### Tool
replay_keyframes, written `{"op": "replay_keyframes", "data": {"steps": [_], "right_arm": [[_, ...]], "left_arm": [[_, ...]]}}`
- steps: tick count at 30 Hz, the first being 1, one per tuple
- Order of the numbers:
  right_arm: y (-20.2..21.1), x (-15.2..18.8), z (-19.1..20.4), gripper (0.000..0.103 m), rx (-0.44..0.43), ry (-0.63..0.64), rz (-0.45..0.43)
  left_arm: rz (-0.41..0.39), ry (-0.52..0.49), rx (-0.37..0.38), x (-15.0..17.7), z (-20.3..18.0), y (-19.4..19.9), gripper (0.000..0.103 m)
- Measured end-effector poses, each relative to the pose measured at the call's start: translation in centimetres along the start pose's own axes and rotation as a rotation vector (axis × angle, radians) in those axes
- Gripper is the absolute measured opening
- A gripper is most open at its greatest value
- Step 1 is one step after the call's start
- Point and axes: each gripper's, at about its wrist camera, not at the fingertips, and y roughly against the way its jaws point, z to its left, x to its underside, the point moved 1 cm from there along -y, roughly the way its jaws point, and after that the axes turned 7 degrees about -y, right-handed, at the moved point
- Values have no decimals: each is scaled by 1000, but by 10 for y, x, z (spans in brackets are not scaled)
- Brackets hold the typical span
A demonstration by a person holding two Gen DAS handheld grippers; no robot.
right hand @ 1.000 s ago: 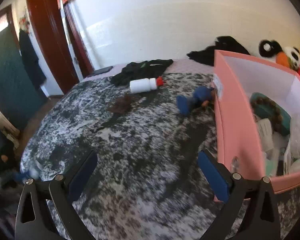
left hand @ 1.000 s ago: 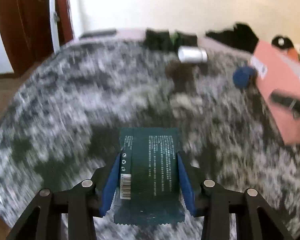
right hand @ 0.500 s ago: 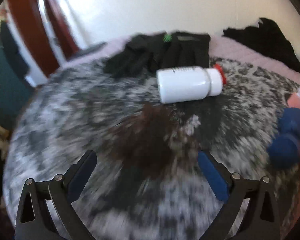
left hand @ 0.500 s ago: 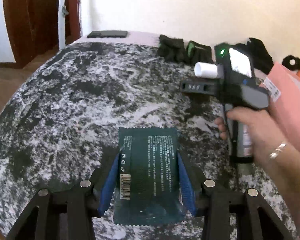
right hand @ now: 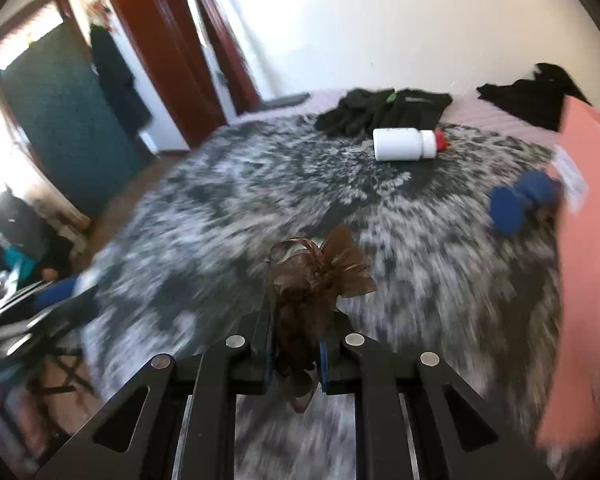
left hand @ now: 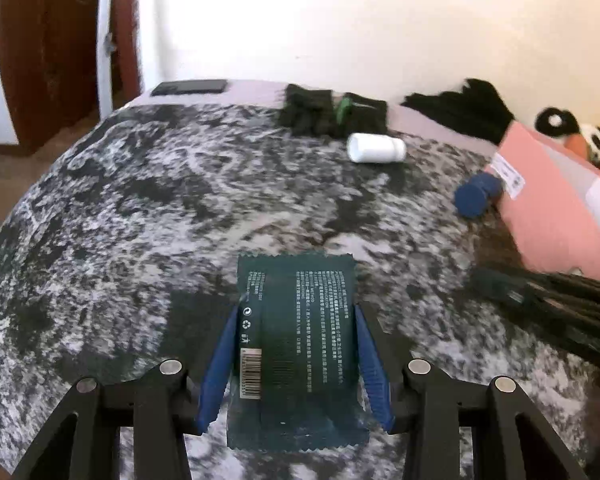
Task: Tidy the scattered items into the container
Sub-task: 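Grasp the dark wipe packet with the left tool while the right tool grasps the brown tassel, then carry the packet and tassel over the pink box and release both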
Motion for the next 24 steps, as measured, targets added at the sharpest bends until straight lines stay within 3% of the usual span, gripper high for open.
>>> {"op": "replay_keyframes", "data": {"steps": [6,13,24], "right_arm": [[84,33,16,17,27,38,-134],[145,46,26,17,38,99,-227],[229,54,-5,17,112,92,-373]], "left_arm": [[-41,-28,28,-3,-42,17,48],[-126,-87,33,-15,-93,41,48],[-201,-208,49,-32,-182,49,48]]}}
